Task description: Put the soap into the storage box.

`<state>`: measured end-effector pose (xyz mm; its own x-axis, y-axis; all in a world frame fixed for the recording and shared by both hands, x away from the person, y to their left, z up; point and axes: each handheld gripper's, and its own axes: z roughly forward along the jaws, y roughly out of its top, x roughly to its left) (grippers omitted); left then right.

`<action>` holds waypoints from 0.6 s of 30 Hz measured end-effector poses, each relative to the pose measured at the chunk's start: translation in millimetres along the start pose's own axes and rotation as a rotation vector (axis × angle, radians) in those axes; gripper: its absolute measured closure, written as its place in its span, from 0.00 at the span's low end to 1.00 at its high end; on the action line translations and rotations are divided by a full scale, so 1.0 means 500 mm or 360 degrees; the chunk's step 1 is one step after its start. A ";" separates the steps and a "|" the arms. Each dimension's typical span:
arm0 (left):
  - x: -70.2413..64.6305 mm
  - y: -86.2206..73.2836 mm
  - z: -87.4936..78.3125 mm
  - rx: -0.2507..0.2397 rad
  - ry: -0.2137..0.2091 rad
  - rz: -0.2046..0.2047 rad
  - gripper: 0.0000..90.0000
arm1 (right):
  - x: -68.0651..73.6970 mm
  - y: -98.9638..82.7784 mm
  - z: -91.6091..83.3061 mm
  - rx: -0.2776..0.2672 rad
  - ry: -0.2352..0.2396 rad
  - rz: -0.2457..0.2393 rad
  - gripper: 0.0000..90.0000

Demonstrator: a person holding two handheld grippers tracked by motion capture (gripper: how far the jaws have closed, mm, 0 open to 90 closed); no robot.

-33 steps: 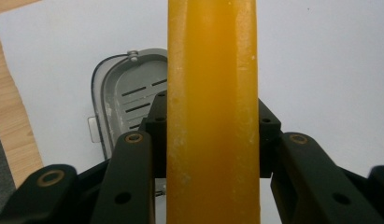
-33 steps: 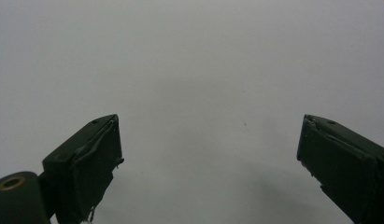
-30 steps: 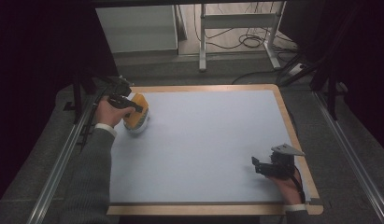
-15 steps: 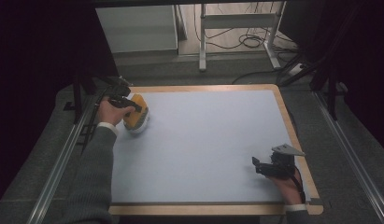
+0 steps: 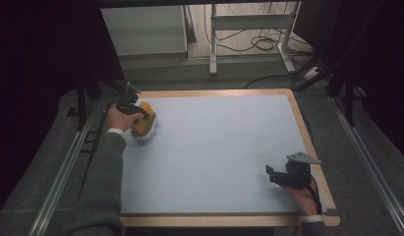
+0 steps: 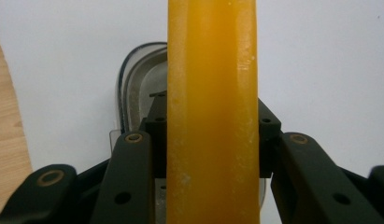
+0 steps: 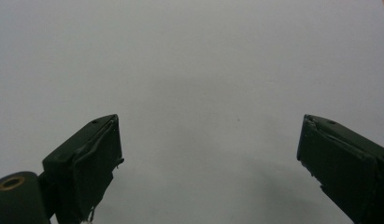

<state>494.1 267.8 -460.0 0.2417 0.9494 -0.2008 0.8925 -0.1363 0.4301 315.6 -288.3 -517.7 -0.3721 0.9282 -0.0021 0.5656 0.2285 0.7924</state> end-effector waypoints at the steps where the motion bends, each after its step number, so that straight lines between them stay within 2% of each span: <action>1: 0.000 -0.002 0.003 -0.0001 0.0004 -0.0004 0.67 | 0.000 0.000 0.000 -0.0001 -0.0003 0.0000 0.07; 5: 0.004 -0.008 0.010 -0.0013 0.0029 -0.0028 0.67 | 0.002 0.000 0.000 0.0001 -0.0002 -0.0007 0.07; 7: 0.008 -0.010 0.005 -0.0060 0.0024 -0.0053 0.66 | 0.003 0.000 0.000 0.0001 -0.0003 -0.0008 0.07; 10: 0.006 -0.007 -0.013 -0.0101 0.0034 -0.0047 0.50 | 0.003 0.000 0.001 0.0003 -0.0004 -0.0005 0.07; 14: 0.003 -0.005 -0.036 -0.0135 0.0151 -0.0026 0.33 | 0.006 0.000 0.002 0.0008 0.0004 -0.0014 0.07; 17: 0.006 -0.007 -0.048 -0.0155 0.0199 -0.0018 0.26 | 0.007 0.000 0.002 0.0002 0.0006 -0.0018 0.07; 18: 0.007 -0.009 -0.052 -0.0163 0.0196 -0.0010 0.25 | 0.007 0.000 0.001 0.0003 0.0004 -0.0020 0.07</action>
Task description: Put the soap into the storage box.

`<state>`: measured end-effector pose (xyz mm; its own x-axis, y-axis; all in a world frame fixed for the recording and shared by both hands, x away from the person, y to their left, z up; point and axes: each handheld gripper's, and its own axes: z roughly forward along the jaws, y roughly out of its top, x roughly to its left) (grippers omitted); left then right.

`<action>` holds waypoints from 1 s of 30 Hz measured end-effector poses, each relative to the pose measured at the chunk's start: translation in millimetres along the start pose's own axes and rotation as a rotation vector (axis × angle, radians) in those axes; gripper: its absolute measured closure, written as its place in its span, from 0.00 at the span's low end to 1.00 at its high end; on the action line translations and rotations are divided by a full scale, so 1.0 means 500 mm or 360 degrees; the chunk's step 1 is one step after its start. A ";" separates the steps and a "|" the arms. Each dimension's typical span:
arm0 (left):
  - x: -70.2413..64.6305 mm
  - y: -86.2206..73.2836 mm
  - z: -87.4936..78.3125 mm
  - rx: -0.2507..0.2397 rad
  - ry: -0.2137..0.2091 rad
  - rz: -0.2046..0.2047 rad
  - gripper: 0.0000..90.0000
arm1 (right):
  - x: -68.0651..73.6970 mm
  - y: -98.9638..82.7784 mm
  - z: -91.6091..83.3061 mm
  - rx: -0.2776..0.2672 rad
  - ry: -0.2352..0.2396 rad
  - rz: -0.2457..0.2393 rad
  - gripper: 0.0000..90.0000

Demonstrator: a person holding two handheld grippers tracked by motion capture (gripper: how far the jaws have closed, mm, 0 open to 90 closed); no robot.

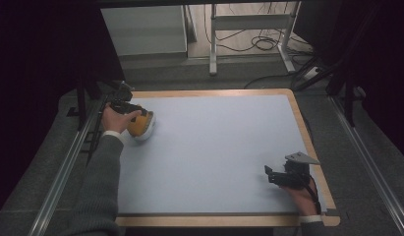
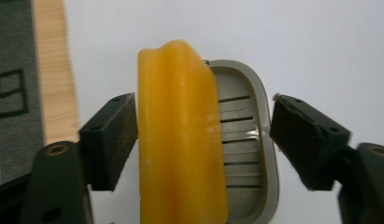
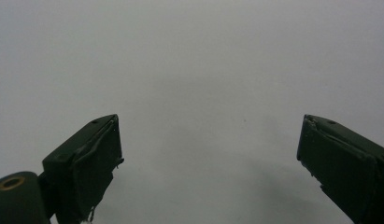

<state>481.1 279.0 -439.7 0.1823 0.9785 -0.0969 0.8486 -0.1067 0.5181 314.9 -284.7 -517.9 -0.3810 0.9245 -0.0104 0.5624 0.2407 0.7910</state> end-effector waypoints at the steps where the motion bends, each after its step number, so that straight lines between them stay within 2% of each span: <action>1: 0.000 -0.001 -0.004 0.0004 -0.0001 0.0012 0.25 | 0.000 0.000 0.000 0.0001 -0.0001 0.0002 0.07; 5: -0.008 -0.007 -0.019 -0.0011 -0.0021 0.0053 0.23 | 0.001 -0.001 0.002 0.0008 0.0004 -0.0002 0.07; 7: -0.018 -0.012 -0.031 -0.0025 -0.0089 0.0082 0.23 | 0.002 -0.001 0.002 0.0010 0.0003 -0.0004 0.07; 10: -0.041 -0.032 -0.051 -0.0093 -0.0197 0.0148 0.22 | 0.000 -0.001 0.001 0.0006 0.0002 -0.0003 0.07; 12: -0.055 -0.047 -0.058 -0.0114 -0.0246 0.0195 0.22 | -0.002 -0.001 0.001 0.0006 -0.0003 0.0002 0.07; 17: -0.071 -0.081 -0.068 -0.0141 -0.0309 0.0254 0.22 | 0.002 0.001 0.000 0.0003 0.0001 -0.0004 0.07; 23: -0.080 -0.125 -0.077 -0.0195 -0.0385 0.0285 0.23 | 0.003 0.001 0.000 0.0001 -0.0001 -0.0008 0.07; 30: -0.096 -0.187 -0.066 -0.0171 -0.0446 0.0331 0.22 | 0.004 0.001 -0.001 0.0000 -0.0006 -0.0013 0.07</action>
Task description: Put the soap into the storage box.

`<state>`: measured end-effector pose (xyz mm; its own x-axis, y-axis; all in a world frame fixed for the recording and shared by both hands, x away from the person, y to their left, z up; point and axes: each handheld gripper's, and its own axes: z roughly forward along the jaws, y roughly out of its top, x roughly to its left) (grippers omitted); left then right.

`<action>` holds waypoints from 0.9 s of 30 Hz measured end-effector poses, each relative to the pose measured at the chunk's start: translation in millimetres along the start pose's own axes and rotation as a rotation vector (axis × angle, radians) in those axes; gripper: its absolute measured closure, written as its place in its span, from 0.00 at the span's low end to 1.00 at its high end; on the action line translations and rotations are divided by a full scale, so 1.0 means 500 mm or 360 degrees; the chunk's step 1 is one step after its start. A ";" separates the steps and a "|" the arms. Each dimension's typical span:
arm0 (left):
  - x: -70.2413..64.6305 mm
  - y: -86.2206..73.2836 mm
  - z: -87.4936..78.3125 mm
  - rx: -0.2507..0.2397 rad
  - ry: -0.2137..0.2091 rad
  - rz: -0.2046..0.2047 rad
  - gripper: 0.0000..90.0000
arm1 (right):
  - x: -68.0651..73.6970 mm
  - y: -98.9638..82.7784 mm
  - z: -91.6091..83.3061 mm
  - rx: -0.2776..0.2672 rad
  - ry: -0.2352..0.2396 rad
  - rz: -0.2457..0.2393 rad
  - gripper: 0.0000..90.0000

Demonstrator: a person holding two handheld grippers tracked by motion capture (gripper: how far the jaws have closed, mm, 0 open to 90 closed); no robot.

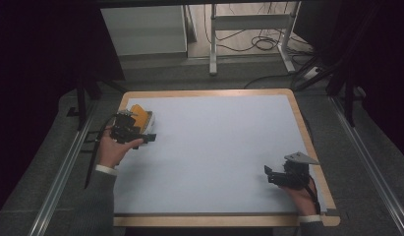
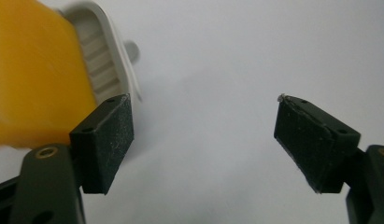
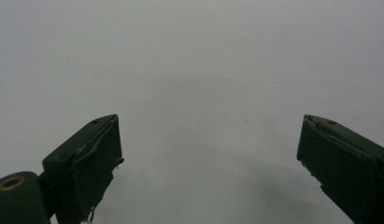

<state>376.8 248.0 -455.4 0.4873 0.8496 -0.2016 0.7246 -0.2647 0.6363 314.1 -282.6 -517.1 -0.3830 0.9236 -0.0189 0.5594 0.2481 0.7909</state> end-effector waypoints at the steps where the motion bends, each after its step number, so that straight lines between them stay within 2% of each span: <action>1: -0.005 -0.010 0.001 0.0004 -0.0009 0.0005 0.22 | 0.000 0.000 0.000 -0.0002 0.0001 -0.0002 0.07; 11: -0.040 -0.105 0.005 -0.0025 -0.0010 0.0050 0.23 | 0.000 0.003 -0.010 -0.0055 0.0007 -0.0009 0.07; 17: -0.052 -0.158 0.007 -0.0089 -0.0054 0.0025 0.23 | 0.004 0.004 -0.010 -0.0071 0.0026 -0.0035 0.07; 22: -0.053 -0.179 0.020 -0.0089 -0.0070 0.0008 0.22 | 0.006 0.005 -0.011 -0.0083 0.0036 -0.0034 0.07; 24: -0.051 -0.179 0.022 -0.0066 -0.0062 0.0023 0.22 | 0.008 0.008 -0.014 -0.0101 0.0060 -0.0024 0.07; 27: -0.050 -0.180 0.017 -0.0089 -0.0056 0.0020 0.22 | 0.012 0.009 -0.014 -0.0109 0.0051 -0.0043 0.07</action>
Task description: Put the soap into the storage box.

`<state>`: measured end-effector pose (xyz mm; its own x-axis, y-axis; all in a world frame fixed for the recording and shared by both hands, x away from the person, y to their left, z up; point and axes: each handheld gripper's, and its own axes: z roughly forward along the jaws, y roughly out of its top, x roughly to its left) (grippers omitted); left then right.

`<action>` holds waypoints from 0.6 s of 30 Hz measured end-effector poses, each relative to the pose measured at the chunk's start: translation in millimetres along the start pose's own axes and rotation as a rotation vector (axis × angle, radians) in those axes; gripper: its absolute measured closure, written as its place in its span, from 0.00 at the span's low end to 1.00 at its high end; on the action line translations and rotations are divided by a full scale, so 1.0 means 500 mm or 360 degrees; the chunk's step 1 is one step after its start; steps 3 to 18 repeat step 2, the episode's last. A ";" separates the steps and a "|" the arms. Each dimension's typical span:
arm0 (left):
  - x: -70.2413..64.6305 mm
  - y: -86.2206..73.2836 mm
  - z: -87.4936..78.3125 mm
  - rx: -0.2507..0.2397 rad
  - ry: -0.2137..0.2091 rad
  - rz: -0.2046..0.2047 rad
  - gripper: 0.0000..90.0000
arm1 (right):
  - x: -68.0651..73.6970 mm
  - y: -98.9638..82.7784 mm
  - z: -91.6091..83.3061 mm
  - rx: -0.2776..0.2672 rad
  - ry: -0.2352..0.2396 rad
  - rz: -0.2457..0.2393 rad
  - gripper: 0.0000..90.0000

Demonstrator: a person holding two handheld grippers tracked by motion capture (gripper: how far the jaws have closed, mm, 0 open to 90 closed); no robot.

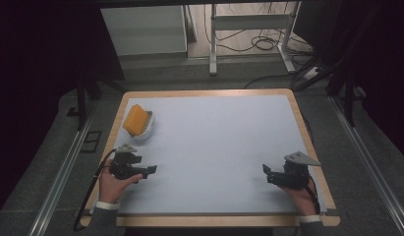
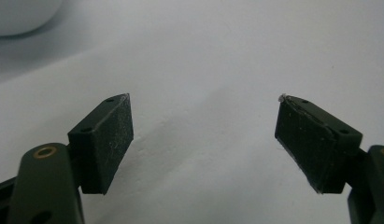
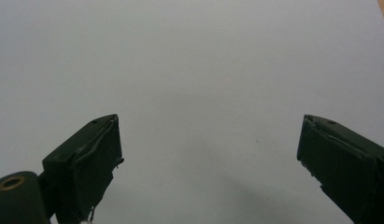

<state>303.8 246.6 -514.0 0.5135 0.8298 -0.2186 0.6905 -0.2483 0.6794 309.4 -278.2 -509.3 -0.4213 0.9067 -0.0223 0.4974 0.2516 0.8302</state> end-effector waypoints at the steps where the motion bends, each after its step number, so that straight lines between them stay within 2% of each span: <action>1: 0.000 0.000 -0.001 0.0002 -0.0002 0.0008 0.22 | 0.001 0.000 0.001 0.0001 0.0000 -0.0001 0.07; 18: 0.001 -0.001 -0.001 0.0004 0.0001 0.0016 0.22 | 0.001 -0.001 0.002 0.0002 -0.0001 -0.0004 0.07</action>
